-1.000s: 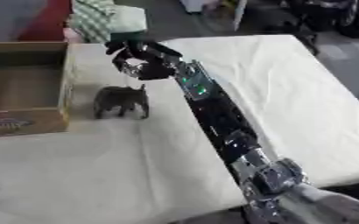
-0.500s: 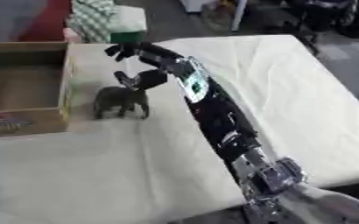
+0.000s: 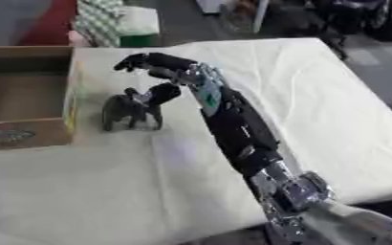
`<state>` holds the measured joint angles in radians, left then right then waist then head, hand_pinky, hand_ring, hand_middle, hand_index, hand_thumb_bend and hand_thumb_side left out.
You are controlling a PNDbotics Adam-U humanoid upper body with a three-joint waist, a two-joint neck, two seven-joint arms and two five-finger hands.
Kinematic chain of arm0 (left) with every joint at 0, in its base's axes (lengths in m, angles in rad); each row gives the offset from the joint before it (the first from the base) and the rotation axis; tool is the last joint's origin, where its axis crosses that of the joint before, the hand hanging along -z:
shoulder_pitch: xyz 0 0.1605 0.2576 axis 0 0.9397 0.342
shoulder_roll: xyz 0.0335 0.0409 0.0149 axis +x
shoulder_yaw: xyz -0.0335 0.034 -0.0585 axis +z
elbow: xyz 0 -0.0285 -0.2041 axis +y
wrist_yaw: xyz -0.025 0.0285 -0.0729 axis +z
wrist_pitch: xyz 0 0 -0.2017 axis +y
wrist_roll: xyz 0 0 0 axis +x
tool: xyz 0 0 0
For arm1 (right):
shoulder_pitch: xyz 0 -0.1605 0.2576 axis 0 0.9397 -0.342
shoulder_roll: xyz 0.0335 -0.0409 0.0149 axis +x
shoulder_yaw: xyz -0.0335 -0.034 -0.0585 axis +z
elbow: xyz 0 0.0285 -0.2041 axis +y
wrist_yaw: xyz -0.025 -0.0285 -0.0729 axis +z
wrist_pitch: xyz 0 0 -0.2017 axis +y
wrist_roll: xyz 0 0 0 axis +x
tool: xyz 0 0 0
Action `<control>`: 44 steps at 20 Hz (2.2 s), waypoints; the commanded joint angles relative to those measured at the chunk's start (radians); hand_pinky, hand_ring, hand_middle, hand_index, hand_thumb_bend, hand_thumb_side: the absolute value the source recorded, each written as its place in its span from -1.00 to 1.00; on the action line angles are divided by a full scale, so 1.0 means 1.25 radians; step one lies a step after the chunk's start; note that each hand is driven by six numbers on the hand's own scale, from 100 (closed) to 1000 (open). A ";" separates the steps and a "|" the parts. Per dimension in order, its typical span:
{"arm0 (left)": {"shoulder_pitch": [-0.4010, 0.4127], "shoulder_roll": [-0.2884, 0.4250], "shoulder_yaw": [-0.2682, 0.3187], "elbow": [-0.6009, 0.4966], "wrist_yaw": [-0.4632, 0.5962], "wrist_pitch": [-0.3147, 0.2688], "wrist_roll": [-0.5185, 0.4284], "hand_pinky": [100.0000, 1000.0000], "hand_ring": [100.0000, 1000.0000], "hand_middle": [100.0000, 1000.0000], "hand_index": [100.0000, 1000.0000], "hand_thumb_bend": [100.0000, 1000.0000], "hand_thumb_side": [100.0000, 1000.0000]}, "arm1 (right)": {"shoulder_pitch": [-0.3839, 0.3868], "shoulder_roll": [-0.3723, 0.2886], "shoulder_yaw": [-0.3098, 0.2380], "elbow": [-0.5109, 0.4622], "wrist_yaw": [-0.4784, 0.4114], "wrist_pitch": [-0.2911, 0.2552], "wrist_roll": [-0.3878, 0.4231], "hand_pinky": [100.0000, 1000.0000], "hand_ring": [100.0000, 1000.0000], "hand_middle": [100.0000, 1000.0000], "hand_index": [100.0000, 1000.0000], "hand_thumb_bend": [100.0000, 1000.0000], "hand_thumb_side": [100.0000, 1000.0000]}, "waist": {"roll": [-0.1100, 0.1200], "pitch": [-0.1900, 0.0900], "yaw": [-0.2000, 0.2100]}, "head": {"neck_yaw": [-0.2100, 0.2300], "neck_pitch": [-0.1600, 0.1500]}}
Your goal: Pick up objects on the table and place them in the box.
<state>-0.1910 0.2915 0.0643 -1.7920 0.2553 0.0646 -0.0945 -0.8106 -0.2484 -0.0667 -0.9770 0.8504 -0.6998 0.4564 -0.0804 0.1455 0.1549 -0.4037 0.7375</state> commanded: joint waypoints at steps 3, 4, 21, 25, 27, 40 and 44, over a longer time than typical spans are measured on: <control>-0.006 0.014 0.002 -0.010 -0.004 -0.001 -0.003 0.22 0.22 0.07 0.03 -1.00 0.69 | -0.020 -0.005 0.005 0.003 0.060 -0.162 0.133 0.85 0.72 0.76 0.89 -1.00 0.25 | 0.006 -0.009 0.001 | -0.004 -0.007; -0.006 0.014 0.002 -0.010 -0.004 -0.001 -0.003 0.22 0.22 0.07 0.03 -1.00 0.69 | -0.020 -0.004 0.007 0.005 0.068 -0.164 0.134 0.86 0.73 0.76 0.89 -1.00 0.30 | 0.006 -0.009 0.001 | -0.004 -0.006; -0.006 0.013 0.001 -0.009 -0.006 0.000 -0.004 0.22 0.22 0.07 0.03 -1.00 0.69 | -0.025 0.007 0.043 -0.004 0.179 -0.166 0.213 0.90 0.78 0.78 0.85 -0.84 0.74 | 0.006 -0.007 0.002 | -0.007 -0.006; -0.006 0.013 0.001 -0.009 -0.006 0.000 -0.004 0.22 0.22 0.07 0.03 -1.00 0.69 | -0.024 0.007 0.045 0.001 0.223 -0.166 0.208 0.89 0.78 0.77 0.84 -0.74 0.76 | 0.006 -0.007 0.002 | -0.008 -0.006; -0.006 0.013 0.001 -0.009 -0.006 0.000 -0.004 0.22 0.22 0.07 0.03 -1.00 0.69 | -0.024 0.007 0.048 0.006 0.241 -0.166 0.205 0.89 0.78 0.76 0.83 -0.71 0.76 | 0.006 -0.007 0.002 | -0.008 -0.007; -0.006 0.013 0.001 -0.009 -0.006 0.000 -0.004 0.22 0.22 0.07 0.03 -1.00 0.69 | -0.026 0.013 0.049 0.024 0.326 -0.166 0.148 0.58 0.37 0.13 0.58 -1.00 -0.18 | 0.006 -0.008 0.002 | -0.011 -0.008; -0.007 0.013 0.001 -0.009 -0.005 0.000 -0.004 0.22 0.22 0.07 0.03 -1.00 0.69 | -0.030 0.015 0.047 0.019 0.319 -0.166 0.122 0.50 0.23 -0.12 0.39 -1.00 -0.28 | 0.007 -0.008 0.002 | -0.011 -0.009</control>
<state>-0.1910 0.2914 0.0642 -1.7917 0.2539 0.0653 -0.0977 -0.8270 -0.2167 -0.0009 -0.9435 1.2395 -0.7213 0.4349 -0.0801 0.1480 0.1574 -0.4155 0.7367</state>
